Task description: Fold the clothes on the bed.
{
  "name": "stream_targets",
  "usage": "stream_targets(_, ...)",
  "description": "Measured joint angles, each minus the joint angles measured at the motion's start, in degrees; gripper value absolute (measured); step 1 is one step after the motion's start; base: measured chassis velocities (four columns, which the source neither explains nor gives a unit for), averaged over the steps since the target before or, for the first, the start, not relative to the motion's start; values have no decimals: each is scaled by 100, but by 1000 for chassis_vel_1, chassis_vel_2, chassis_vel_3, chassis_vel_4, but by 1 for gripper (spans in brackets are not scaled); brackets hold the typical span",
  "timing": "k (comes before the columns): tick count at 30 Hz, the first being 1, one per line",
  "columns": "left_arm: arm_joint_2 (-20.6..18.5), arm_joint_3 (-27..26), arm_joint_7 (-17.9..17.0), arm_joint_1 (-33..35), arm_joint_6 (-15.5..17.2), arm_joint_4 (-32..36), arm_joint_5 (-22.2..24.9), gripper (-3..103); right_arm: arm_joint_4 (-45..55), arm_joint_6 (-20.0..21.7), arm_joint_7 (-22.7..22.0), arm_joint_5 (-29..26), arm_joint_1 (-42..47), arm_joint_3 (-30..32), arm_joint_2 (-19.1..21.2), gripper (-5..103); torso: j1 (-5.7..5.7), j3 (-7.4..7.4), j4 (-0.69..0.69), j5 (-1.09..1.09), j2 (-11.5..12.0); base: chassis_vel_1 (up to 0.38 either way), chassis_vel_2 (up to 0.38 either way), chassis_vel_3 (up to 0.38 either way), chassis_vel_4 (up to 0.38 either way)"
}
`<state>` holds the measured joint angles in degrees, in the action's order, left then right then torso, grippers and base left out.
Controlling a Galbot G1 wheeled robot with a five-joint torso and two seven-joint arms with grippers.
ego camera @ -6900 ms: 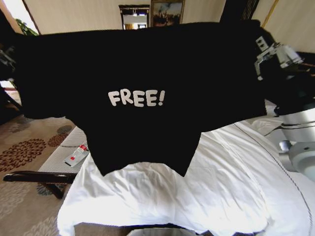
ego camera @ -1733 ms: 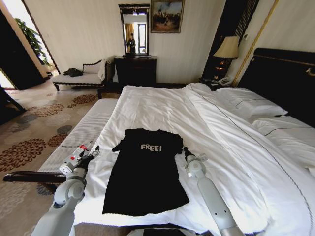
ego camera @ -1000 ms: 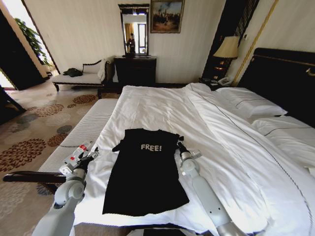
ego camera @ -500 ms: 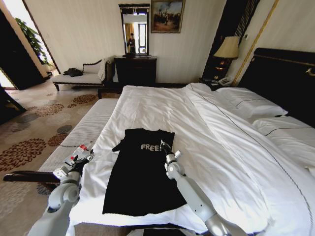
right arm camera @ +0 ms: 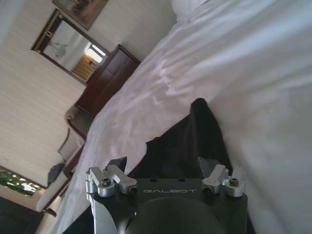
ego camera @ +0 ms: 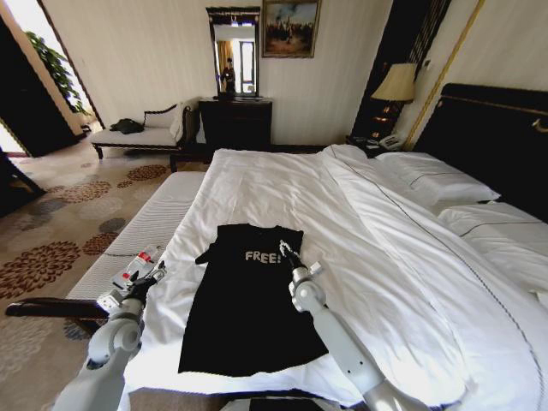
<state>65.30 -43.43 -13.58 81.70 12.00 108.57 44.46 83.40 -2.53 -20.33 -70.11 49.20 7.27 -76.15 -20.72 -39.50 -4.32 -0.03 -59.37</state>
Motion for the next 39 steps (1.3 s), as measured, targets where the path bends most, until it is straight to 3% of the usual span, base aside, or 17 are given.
stream_targets(6, 14, 29, -5, -35, -8, -87, -28, 100, 3, 176, -179, -112, 65, 19, 20, 99, 0, 0, -1, 0, 0, 0, 0, 0, 0)
stream_targets(22, 60, 71, -12, -54, -13, -163, -101, 100, 650, 143, -197, -79, 399, 48, -11, 100, 0, 0, -1, 0, 0, 0, 0, 0, 0)
stream_targets(39, 102, 75, -25, -19, -16, -133, -150, 100, 1094, 286, -697, -302, 602, 24, -90, 100, 0, 0, -1, 0, 0, 0, 0, 0, 0)
